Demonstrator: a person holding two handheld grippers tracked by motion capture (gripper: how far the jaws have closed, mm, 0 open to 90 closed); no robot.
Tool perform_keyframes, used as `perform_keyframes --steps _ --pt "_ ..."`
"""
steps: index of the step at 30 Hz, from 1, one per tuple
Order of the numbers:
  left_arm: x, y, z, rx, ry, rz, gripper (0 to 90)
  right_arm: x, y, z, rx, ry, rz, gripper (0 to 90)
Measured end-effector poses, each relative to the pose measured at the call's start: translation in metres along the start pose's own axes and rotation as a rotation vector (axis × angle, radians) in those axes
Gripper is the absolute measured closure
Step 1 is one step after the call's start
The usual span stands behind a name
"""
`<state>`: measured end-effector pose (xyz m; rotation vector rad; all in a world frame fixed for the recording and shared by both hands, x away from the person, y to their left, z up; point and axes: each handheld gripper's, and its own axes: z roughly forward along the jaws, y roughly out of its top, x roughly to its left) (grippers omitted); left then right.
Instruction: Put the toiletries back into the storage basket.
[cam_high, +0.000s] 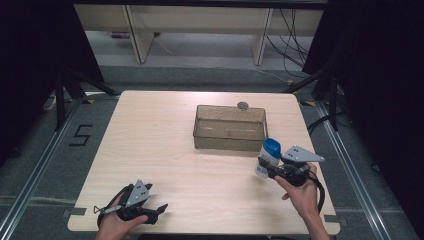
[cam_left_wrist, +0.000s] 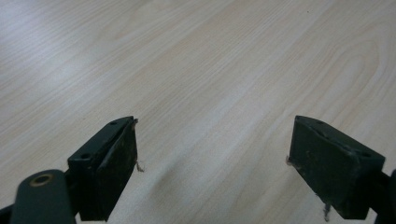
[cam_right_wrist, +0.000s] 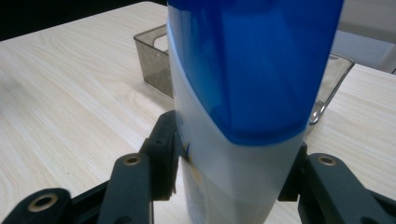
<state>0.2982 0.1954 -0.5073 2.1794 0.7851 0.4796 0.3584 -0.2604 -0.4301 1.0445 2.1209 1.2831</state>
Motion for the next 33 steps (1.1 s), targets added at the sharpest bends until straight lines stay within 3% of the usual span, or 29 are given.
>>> perform_keyframes --steps 2,3,7,14,18,19,22,24,33 --pt "-0.001 0.000 0.000 -0.010 -0.013 -0.017 15.0 -0.001 0.002 0.001 -0.009 -0.006 -0.007 54.1" --pt "-0.001 0.000 0.000 -0.011 -0.011 -0.020 15.0 -0.004 0.007 0.002 0.012 0.006 -0.006 54.1" --pt "-0.001 0.000 0.001 -0.009 0.014 -0.001 15.0 -0.008 0.014 0.004 -0.008 -0.003 -0.024 54.2" --pt "-0.002 0.000 0.000 -0.014 0.002 -0.018 15.0 -0.009 0.027 0.008 -0.016 -0.015 -0.001 54.3" --pt "-0.002 0.000 0.001 -0.017 -0.004 -0.023 15.0 -0.015 0.032 0.012 -0.021 -0.016 -0.018 54.3" --pt "-0.001 0.000 0.000 -0.006 -0.011 -0.017 15.0 -0.014 0.033 0.011 -0.004 -0.013 0.005 54.3" --pt "-0.001 -0.001 0.001 -0.015 0.014 -0.012 15.0 -0.015 0.036 0.012 -0.013 -0.020 0.006 54.3" --pt "-0.001 0.000 -0.001 -0.003 0.008 -0.006 15.0 -0.019 0.042 0.013 -0.015 -0.018 -0.011 54.4" --pt "-0.001 0.000 0.001 -0.012 0.011 -0.010 15.0 -0.025 0.061 0.014 -0.031 -0.034 -0.002 54.5"
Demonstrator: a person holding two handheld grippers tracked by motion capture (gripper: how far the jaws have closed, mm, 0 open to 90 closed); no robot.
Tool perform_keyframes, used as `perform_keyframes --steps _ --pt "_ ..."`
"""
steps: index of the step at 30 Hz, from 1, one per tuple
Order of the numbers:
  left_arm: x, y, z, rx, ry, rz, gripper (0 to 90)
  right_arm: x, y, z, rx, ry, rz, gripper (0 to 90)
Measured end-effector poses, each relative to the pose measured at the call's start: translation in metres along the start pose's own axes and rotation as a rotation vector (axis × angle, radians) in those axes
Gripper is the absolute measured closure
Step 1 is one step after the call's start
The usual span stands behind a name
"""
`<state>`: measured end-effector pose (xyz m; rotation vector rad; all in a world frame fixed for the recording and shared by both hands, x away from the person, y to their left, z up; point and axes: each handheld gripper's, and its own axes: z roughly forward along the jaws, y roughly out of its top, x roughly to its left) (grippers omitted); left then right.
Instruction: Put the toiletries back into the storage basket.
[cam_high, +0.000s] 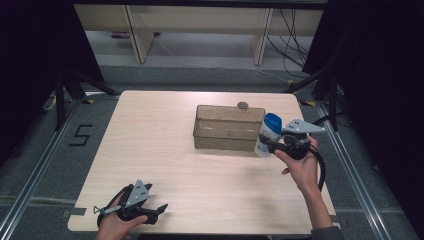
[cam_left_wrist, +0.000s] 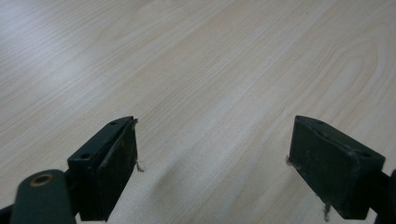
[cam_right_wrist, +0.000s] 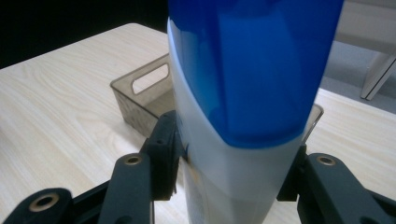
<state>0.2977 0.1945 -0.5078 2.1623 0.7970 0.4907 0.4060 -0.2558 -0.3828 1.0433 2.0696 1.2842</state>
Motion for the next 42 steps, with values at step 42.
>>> perform_keyframes --steps 42 --pt "-0.001 0.000 0.000 -0.015 -0.016 -0.016 15.0 -0.035 0.030 0.065 0.029 -0.101 0.058 54.8"
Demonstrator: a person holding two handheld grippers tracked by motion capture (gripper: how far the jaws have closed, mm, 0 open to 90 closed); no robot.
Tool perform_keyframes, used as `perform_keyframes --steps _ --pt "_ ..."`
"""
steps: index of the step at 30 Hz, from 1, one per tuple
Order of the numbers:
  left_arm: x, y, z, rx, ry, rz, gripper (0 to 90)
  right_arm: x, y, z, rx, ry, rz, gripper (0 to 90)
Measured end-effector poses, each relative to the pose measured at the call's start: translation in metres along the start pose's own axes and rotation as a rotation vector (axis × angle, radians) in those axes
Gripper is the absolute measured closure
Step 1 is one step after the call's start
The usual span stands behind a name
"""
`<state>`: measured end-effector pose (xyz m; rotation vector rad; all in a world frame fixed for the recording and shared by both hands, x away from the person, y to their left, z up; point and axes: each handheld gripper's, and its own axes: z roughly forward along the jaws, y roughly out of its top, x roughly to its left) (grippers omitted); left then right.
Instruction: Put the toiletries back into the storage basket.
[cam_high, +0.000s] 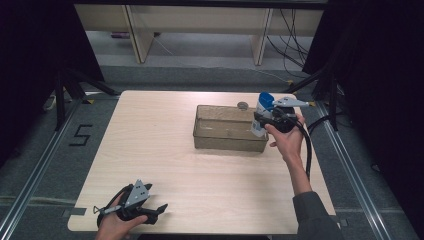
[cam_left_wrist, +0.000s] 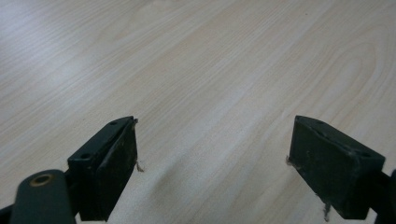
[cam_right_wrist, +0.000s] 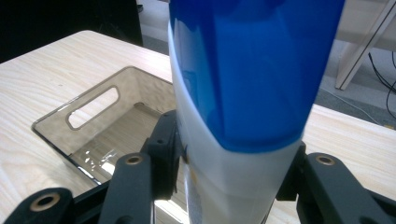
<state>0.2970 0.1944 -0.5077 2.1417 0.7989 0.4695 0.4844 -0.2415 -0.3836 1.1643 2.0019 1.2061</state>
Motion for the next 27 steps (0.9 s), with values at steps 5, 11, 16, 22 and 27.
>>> perform_keyframes --steps 5,11,16,22,27 --pt "0.000 0.001 -0.001 0.008 -0.001 0.004 15.0 -0.004 -0.004 0.007 0.015 -0.002 -0.008 54.9" --pt "-0.001 0.000 0.000 0.003 0.003 -0.003 15.0 -0.006 -0.017 0.017 0.044 -0.014 0.027 54.9" --pt "0.001 0.001 -0.001 0.017 0.001 0.014 15.0 -0.008 -0.024 0.023 0.038 -0.018 0.019 55.0" --pt "0.000 0.001 -0.001 0.013 -0.001 0.008 15.0 -0.006 -0.032 0.029 0.063 -0.003 0.043 55.0" --pt "0.001 0.000 -0.001 0.017 0.001 0.012 15.0 -0.002 -0.038 0.031 0.070 -0.006 0.055 55.0"
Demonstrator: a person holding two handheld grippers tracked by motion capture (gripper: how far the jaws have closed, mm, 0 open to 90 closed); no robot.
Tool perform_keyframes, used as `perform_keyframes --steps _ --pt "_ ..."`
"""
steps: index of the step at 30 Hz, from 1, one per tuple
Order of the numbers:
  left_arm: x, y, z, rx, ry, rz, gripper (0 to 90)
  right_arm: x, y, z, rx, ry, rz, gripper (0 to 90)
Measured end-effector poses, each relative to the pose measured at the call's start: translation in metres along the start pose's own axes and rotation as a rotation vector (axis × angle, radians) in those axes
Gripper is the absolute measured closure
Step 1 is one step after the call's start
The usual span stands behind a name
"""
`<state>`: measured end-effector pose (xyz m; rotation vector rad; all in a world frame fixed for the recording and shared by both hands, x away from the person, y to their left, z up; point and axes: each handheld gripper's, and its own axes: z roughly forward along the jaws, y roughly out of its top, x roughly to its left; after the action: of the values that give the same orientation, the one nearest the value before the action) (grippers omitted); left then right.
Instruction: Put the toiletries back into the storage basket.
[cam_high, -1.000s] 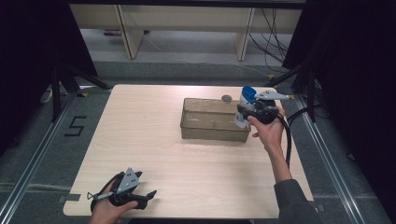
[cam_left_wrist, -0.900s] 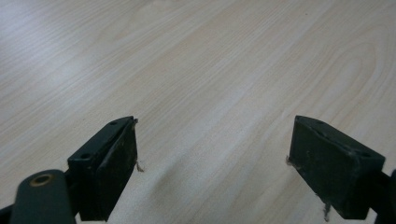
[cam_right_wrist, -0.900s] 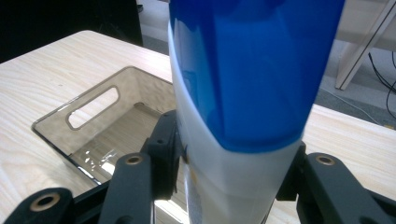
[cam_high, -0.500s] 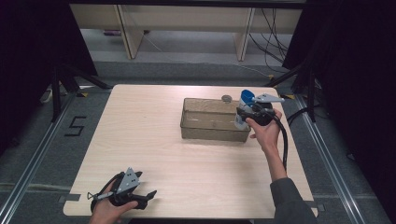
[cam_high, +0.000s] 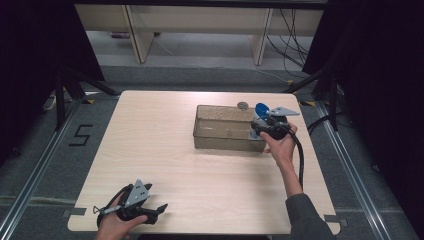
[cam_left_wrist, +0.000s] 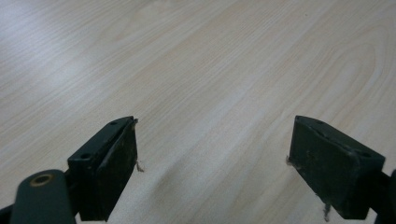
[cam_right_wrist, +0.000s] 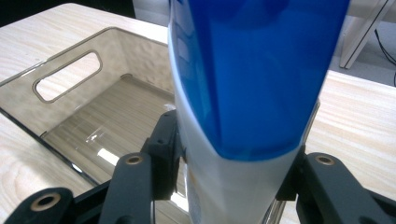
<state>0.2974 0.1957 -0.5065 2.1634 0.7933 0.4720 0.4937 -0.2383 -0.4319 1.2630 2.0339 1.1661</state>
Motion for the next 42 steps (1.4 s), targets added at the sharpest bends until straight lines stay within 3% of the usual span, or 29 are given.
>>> perform_keyframes --steps 4,15,16,25,27,28,35,37,38,41,42 --pt "-0.001 0.000 -0.001 -0.006 0.000 -0.007 15.0 -0.003 -0.004 0.001 -0.003 -0.002 -0.032 55.1" --pt "0.001 0.000 0.000 -0.002 0.007 0.004 15.0 -0.004 -0.014 0.003 0.011 -0.011 -0.009 55.2" --pt "0.000 0.000 0.000 0.000 0.004 0.001 15.0 -0.005 -0.016 0.004 0.023 0.006 -0.004 55.2" --pt "0.000 0.000 0.000 -0.003 0.007 -0.003 15.0 -0.008 -0.019 0.005 0.013 0.004 -0.001 55.2" --pt "0.000 0.000 0.000 0.000 0.003 0.001 15.0 -0.009 -0.019 0.004 0.014 -0.010 -0.026 55.2" --pt "0.000 0.000 0.000 0.000 0.005 0.002 15.0 -0.007 -0.021 0.004 0.020 -0.002 0.006 55.2" --pt "0.000 0.000 0.000 -0.004 0.004 -0.003 15.0 -0.006 -0.022 0.005 0.000 -0.010 -0.001 54.8" --pt "-0.001 0.000 0.000 0.002 0.010 -0.001 15.0 -0.006 -0.022 0.005 0.007 -0.022 -0.041 52.8" --pt "0.000 0.000 0.000 0.004 0.011 0.001 15.0 -0.003 -0.023 0.004 0.018 -0.014 0.006 47.9" --pt "0.000 0.000 -0.001 -0.007 0.000 -0.007 15.0 -0.004 -0.024 0.005 -0.012 -0.038 -0.015 37.8" --pt "0.000 0.000 0.000 -0.004 0.007 -0.003 15.0 -0.001 -0.025 0.004 -0.011 -0.026 0.033 35.3"
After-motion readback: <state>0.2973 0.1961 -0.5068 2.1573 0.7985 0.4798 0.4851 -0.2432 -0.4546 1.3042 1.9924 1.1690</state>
